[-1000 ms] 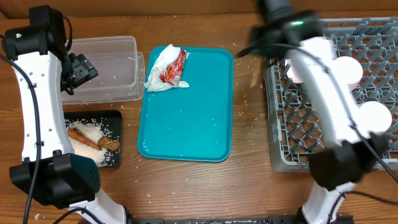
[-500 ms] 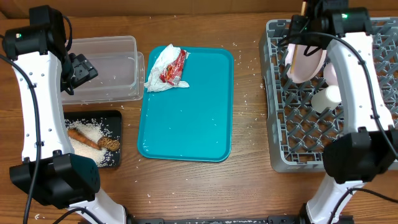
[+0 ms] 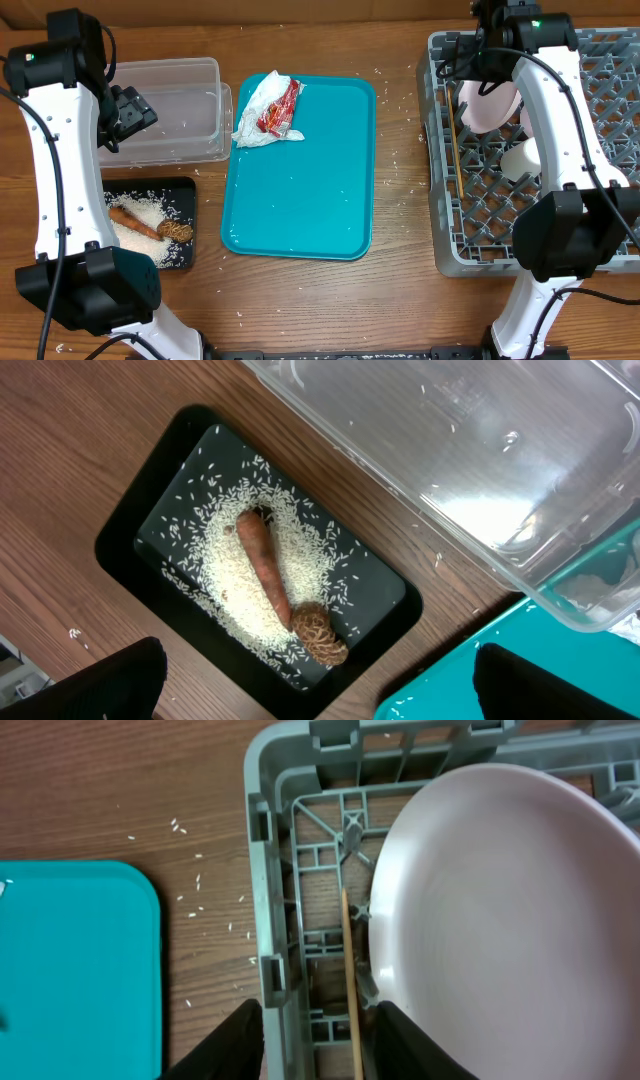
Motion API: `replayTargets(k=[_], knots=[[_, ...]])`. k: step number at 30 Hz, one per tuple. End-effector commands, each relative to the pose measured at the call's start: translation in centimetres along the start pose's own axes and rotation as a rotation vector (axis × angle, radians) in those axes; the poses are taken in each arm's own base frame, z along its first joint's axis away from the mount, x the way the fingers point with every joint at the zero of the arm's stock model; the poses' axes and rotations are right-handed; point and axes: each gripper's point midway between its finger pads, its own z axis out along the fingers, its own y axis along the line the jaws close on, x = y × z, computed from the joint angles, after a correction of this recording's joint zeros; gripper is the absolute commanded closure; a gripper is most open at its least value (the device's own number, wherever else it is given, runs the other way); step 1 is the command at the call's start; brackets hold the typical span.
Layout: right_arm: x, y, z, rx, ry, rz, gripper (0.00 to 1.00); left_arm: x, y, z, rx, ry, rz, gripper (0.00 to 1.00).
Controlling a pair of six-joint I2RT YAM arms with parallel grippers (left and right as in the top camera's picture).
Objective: Sort waste into correct bins and load items into the dishwasher
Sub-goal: 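Carry the chopstick with the right gripper and insert it into the rack, then release the chopstick and withdraw the right gripper to the rack's right side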
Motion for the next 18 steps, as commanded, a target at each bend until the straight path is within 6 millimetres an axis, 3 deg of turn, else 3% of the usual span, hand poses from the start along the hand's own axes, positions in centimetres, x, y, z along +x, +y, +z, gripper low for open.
replayTargets(k=[1, 4, 5, 10, 18], knots=[[0.6, 0.9, -0.2, -0.042, 0.025, 0.0, 0.59, -0.2, -0.4, -1.1, 0.021, -0.032, 0.008, 0.0], [1.1, 3.2, -1.3, -0.145, 0.042, -0.01, 0.54, -0.2, -0.4, -1.1, 0.021, -0.031, 0.008, 0.0], [1.2, 5.4, -2.4, -0.24, 0.041, -0.023, 0.48, -0.2, -0.4, -1.1, 0.022, -0.032, 0.009, 0.0], [1.9, 12.1, -4.8, -0.497, 0.046, -0.089, 0.16, -0.2, -0.4, -1.1, 0.022, -0.032, 0.01, 0.0], [3.1, 19.4, -4.2, -0.486, 0.027, -0.085, 0.0, -0.1, -0.5, -1.1, 0.022, -0.032, 0.01, 0.0]])
